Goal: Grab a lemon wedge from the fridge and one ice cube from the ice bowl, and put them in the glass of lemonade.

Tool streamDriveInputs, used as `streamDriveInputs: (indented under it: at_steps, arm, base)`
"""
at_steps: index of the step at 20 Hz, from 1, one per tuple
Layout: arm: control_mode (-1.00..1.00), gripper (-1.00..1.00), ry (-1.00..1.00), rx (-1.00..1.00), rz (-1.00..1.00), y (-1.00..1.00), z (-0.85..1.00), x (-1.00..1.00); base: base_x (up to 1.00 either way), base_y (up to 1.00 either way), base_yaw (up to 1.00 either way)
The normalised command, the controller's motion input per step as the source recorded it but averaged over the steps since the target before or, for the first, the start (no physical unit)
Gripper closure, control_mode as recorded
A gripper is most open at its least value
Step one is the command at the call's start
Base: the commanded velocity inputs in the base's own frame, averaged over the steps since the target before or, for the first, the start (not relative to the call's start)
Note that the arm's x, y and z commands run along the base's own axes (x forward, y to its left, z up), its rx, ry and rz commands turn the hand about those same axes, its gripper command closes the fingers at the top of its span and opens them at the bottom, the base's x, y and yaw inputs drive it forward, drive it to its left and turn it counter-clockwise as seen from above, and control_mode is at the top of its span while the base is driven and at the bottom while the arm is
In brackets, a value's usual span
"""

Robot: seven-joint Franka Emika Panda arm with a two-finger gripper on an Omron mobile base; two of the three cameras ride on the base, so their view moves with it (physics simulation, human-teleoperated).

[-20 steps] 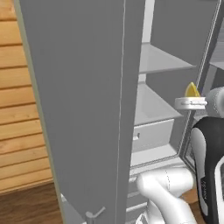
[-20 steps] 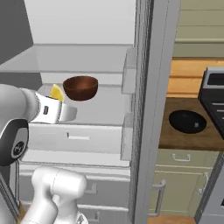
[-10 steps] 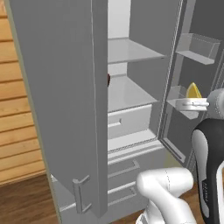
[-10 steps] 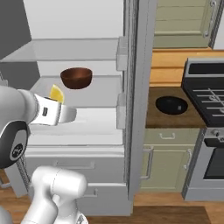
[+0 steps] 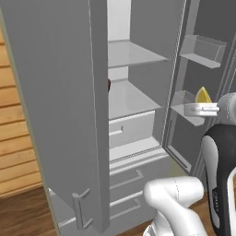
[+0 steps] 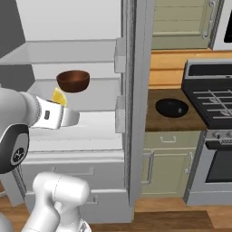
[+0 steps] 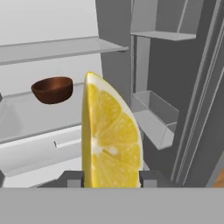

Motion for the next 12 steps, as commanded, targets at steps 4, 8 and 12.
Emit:
streamDriveInputs:
  at_steps: [4, 8, 12]
  arm:
    - [1.00, 1.00, 0.00, 0.00, 0.00, 0.00, 0.00, 0.00]
    - [1.00, 1.00, 0.00, 0.00, 0.00, 0.00, 0.00, 0.00]
    - [1.00, 1.00, 0.00, 0.00, 0.00, 0.00, 0.00, 0.00]
  base:
    - [-0.36, 0.41, -0.24]
    - [-0.10, 0.61, -0.28]
    - [-0.19, 0.72, -0.30]
